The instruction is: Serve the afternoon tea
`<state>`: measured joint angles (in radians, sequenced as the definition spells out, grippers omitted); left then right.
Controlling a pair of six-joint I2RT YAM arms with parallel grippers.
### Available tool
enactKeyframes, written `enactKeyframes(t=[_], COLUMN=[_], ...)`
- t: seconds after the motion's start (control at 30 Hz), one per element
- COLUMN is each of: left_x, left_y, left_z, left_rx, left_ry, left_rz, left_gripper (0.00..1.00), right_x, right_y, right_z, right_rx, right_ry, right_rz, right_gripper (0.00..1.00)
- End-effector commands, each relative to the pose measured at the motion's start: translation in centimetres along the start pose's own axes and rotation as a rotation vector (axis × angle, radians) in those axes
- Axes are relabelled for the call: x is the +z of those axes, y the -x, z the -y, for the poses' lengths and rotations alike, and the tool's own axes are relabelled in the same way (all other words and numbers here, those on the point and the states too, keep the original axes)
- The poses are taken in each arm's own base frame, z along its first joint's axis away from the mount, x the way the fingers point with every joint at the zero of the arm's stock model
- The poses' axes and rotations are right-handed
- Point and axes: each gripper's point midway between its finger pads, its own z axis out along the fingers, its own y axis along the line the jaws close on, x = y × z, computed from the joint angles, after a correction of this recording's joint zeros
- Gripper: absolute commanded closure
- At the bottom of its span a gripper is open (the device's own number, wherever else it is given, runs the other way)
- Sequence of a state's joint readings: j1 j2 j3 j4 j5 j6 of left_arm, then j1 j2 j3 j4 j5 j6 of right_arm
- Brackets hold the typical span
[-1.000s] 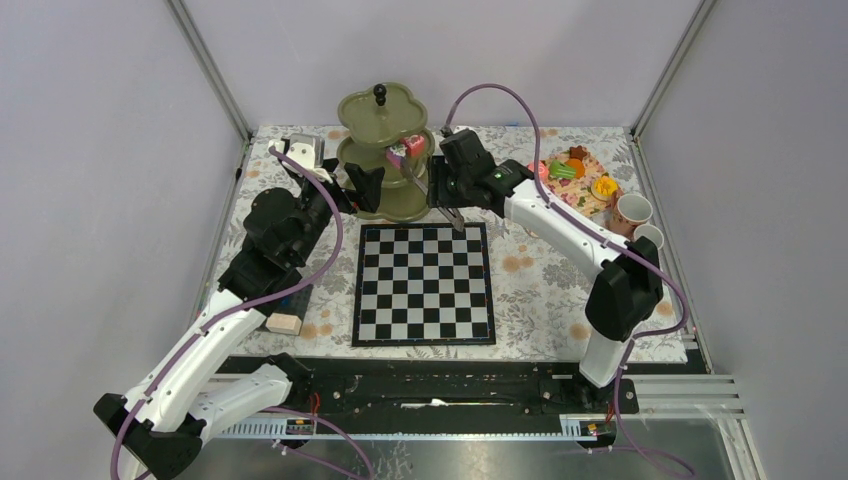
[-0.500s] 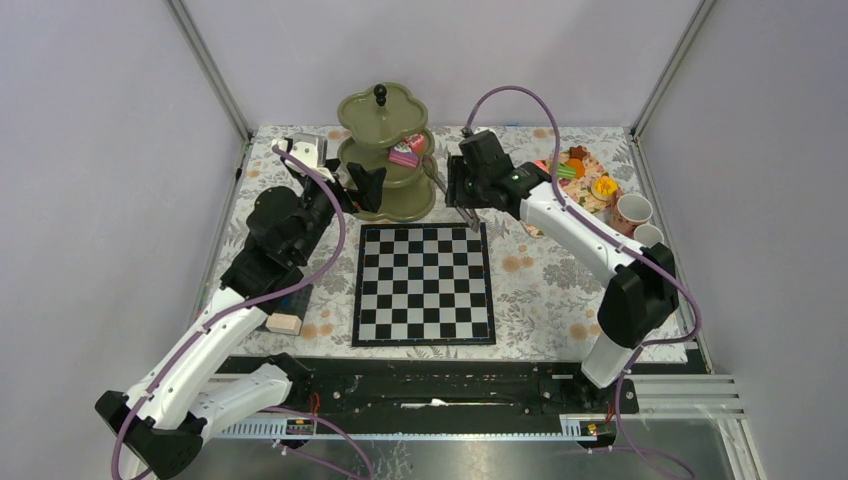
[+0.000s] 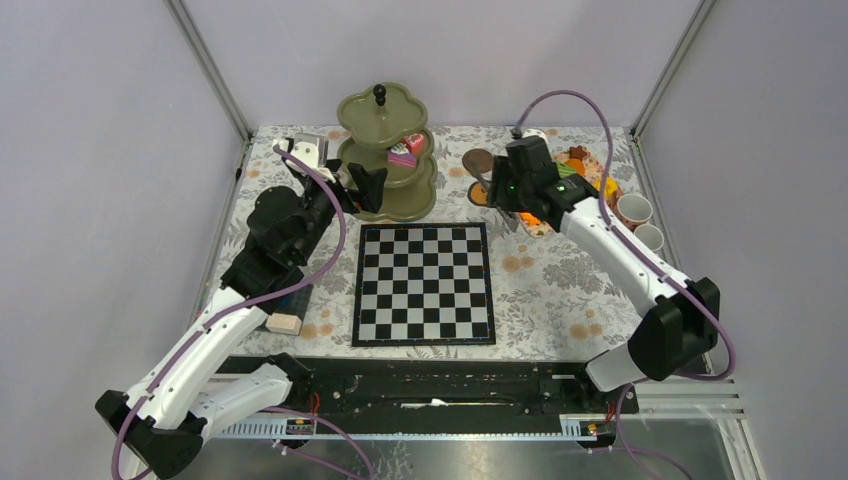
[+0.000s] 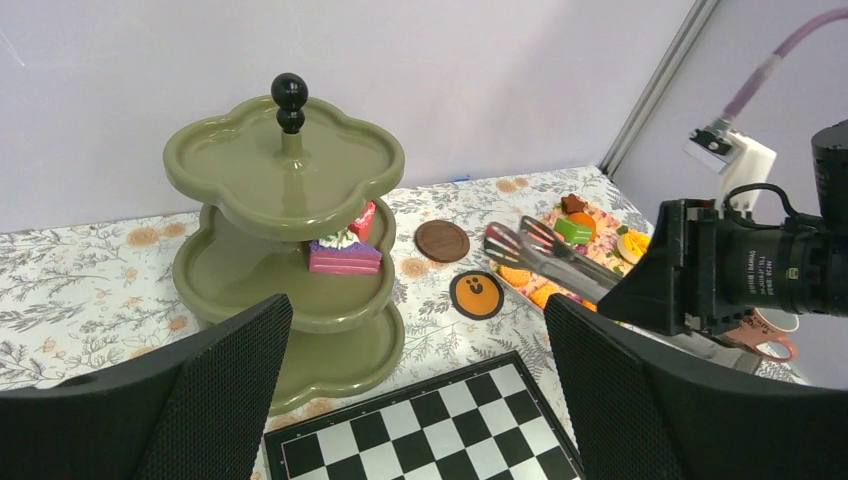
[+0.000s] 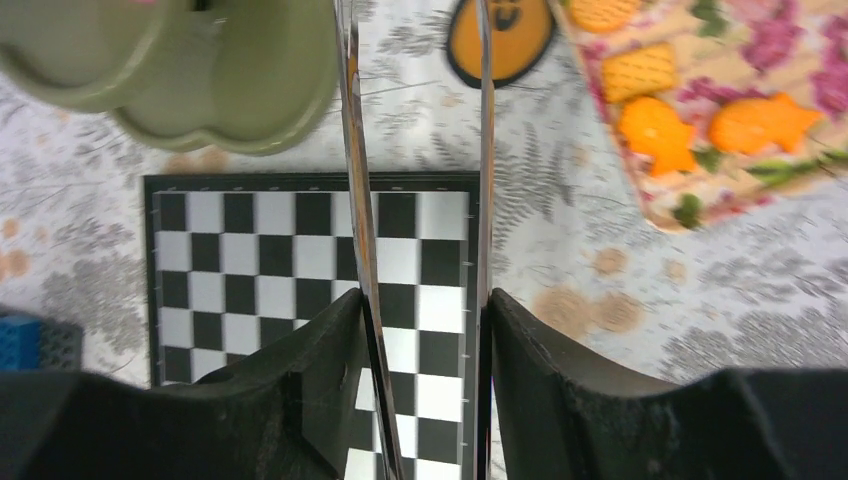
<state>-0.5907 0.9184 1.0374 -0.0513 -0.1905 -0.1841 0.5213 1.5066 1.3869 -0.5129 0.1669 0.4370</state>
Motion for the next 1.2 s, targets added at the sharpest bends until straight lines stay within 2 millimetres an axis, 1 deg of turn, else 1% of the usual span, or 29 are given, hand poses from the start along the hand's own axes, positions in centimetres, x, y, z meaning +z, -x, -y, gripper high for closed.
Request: enactKeyframes(t=[0.0,0.2,0.27,0.33,0.5,0.53,0.63,0.73,0.8,0.93,1.17], left_x=[0.0,-0.1,-0.1,-0.1,-0.2,-0.3,-0.3,-0.2,-0.2,-0.2,0.0], left_y=[1.3,1.5,1.5,1.6,1.7,1.6,1.6,1.6,1.6,1.5,1.4], left_z=[0.6,0.8,0.8,0.8,0.7,0.6,0.6,0.7,0.7,0.6,0.6], left_rx=[-0.018,-0.023,-0.023,-0.023,-0.021,-0.021,-0.021,-0.020,-0.020,-0.019,-0.017], left_ry=[-0.026,-0.033,-0.036,-0.034,-0.029,-0.026,-0.028,-0.030,-0.030,-0.027,-0.027], left_rz=[0.045,0.050,0.050,0.052,0.056,0.056,0.056,0.054,0.055,0.053,0.048], left_gripper=[0.01,0.01,0.01,0.01,0.01,0.01,0.01,0.01,0.01,0.01,0.01], right_x=[-1.5,-2.4,-2.4,-2.1,-0.5,-0.2,0.6,1.0,1.6,3.0,4.4], right_y=[1.0,1.0,1.2,1.4,1.8,2.1,3.2,4.3,4.6,4.3,4.2], right_z=[5.3,13.9,16.0,17.3,19.4,19.8,19.4,19.8,19.7,19.3,19.2], right_rx=[0.048,0.136,0.183,0.261,0.443,0.452,0.421,0.395,0.387,0.390,0.369], right_ry=[-0.108,-0.296,-0.326,-0.324,-0.267,-0.267,-0.217,-0.231,-0.215,-0.188,-0.187], right_rz=[0.052,0.037,0.032,0.030,0.023,0.028,0.030,0.042,0.032,-0.019,-0.044], right_gripper=[0.47,0.48,0.48,0.48,0.48,0.48,0.47,0.47,0.46,0.46,0.46])
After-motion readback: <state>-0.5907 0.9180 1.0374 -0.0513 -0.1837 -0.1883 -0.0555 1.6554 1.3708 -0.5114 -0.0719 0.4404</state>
